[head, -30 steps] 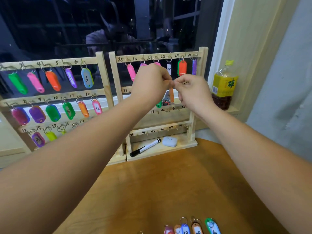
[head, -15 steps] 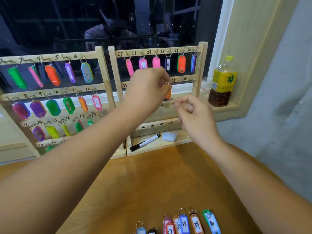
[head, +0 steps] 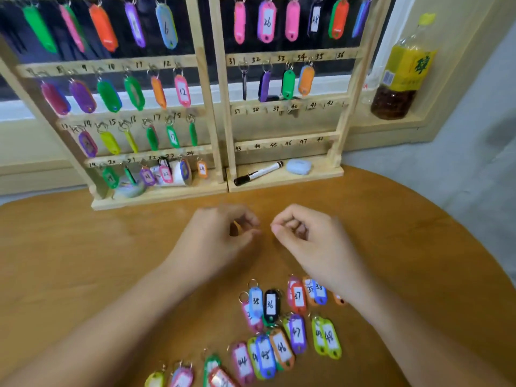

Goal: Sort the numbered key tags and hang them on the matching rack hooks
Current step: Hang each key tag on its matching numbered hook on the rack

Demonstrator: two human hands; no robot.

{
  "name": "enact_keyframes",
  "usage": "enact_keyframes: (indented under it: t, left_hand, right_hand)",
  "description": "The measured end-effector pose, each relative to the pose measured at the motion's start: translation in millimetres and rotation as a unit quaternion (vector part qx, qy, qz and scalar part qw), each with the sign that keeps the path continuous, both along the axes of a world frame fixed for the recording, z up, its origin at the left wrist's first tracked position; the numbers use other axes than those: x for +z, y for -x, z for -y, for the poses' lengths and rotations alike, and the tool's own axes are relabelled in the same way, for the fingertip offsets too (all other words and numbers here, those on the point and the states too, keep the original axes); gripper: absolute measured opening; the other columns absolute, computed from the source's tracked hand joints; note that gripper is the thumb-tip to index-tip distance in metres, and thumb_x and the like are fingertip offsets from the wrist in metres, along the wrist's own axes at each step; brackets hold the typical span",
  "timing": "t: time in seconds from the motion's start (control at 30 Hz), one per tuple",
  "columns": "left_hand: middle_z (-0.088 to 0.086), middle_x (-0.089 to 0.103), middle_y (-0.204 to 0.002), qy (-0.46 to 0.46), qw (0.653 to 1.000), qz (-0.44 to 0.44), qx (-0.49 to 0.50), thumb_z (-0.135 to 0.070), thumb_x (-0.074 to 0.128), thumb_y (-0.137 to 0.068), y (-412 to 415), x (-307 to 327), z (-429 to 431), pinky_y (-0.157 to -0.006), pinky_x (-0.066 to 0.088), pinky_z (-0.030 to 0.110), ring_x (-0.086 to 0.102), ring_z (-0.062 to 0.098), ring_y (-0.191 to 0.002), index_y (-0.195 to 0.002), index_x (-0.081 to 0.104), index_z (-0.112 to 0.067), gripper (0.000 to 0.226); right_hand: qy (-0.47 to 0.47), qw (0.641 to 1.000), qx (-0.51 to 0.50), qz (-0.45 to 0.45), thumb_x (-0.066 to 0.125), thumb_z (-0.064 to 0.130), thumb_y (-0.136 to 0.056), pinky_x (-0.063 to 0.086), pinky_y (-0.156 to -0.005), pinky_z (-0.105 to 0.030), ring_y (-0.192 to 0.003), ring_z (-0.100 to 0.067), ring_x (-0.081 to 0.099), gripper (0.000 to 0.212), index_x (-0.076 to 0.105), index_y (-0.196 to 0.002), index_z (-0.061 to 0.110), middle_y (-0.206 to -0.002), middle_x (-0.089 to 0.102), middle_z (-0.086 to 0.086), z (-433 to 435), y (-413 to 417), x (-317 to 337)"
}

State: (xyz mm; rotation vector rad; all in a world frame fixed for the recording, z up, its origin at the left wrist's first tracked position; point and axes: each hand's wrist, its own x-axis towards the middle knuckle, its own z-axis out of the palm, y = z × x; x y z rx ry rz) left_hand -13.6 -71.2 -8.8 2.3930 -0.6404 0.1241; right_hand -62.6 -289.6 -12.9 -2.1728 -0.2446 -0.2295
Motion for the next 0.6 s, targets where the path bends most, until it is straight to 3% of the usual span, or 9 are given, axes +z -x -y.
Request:
enact_keyframes:
  t: [0.13, 0.27, 0.43, 0.6]
  left_hand:
    - [-0.019, 0.075, -0.087, 0.021, 0.997, -0.077, -0.020, -0.022, 0.083, -0.088, 16, -23, -15, -0.070, 0.045, 0.011, 0.068, 0.008, -0.083, -0.098, 0.078, -0.033, 0.015]
    - [-0.017, 0.075, -0.090, 0.026, 0.994, -0.101, -0.037, -0.026, 0.083, -0.090, 24, -39, -23, -0.073, 0.050, 0.017, 0.068, 0.009, -0.084, -0.099, 0.078, -0.032, 0.012]
    - [-0.013, 0.074, -0.091, 0.036, 0.992, -0.114, -0.049, -0.033, 0.083, -0.090, 34, -51, -34, -0.077, 0.053, 0.028, 0.067, 0.014, -0.083, -0.094, 0.076, -0.033, 0.008]
    - [-0.012, 0.073, -0.094, 0.029, 0.985, -0.157, -0.070, -0.040, 0.085, -0.087, 31, -46, -42, -0.074, 0.051, 0.025, 0.065, 0.015, -0.083, -0.094, 0.077, -0.035, 0.012]
  right_hand:
    - [0.061, 0.998, 0.025, -0.002, 0.075, 0.018, -0.093, 0.047, -0.069, -0.022, -0.078, -0.015, 0.060, 0.015, 0.072, -0.083, 0.028, -0.082, 0.060, 0.013, -10, 11, -14]
    - [0.106, 0.993, 0.051, -0.021, 0.078, 0.027, -0.091, 0.044, -0.075, -0.017, -0.091, -0.008, 0.060, 0.008, 0.073, -0.086, 0.032, -0.088, 0.060, 0.015, -14, 18, -21]
    - [0.180, 0.981, 0.062, -0.036, 0.074, 0.045, -0.091, 0.036, -0.100, -0.035, -0.105, -0.003, 0.049, 0.011, 0.070, -0.097, 0.037, -0.098, 0.055, 0.019, -17, 21, -34]
    - [0.223, 0.971, 0.075, -0.038, 0.071, 0.047, -0.094, 0.034, -0.102, -0.038, -0.107, -0.006, 0.046, 0.014, 0.070, -0.105, 0.039, -0.104, 0.052, 0.017, -24, 23, -39]
